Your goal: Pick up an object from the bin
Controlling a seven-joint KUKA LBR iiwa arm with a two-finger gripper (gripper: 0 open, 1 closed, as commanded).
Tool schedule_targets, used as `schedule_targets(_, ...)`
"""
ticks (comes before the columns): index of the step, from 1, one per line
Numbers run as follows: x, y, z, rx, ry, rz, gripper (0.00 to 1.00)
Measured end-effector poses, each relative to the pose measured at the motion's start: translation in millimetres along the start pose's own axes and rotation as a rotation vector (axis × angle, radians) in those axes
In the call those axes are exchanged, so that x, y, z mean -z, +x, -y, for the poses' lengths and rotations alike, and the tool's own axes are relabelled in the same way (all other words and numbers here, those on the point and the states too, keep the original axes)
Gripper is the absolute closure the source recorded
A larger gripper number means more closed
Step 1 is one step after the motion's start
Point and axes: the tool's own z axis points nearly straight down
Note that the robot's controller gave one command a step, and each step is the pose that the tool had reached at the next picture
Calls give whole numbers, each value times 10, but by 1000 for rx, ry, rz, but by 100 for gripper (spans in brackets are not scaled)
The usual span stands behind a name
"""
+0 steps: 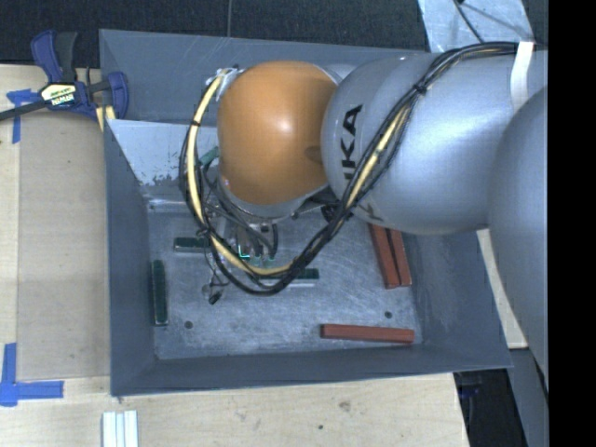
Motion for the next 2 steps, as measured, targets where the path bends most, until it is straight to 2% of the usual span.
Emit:
schedule_targets(1,-1114,-721,238,76,0,5,0)
schedule_targets(2,-1417,-743,715,120,1,4,0)
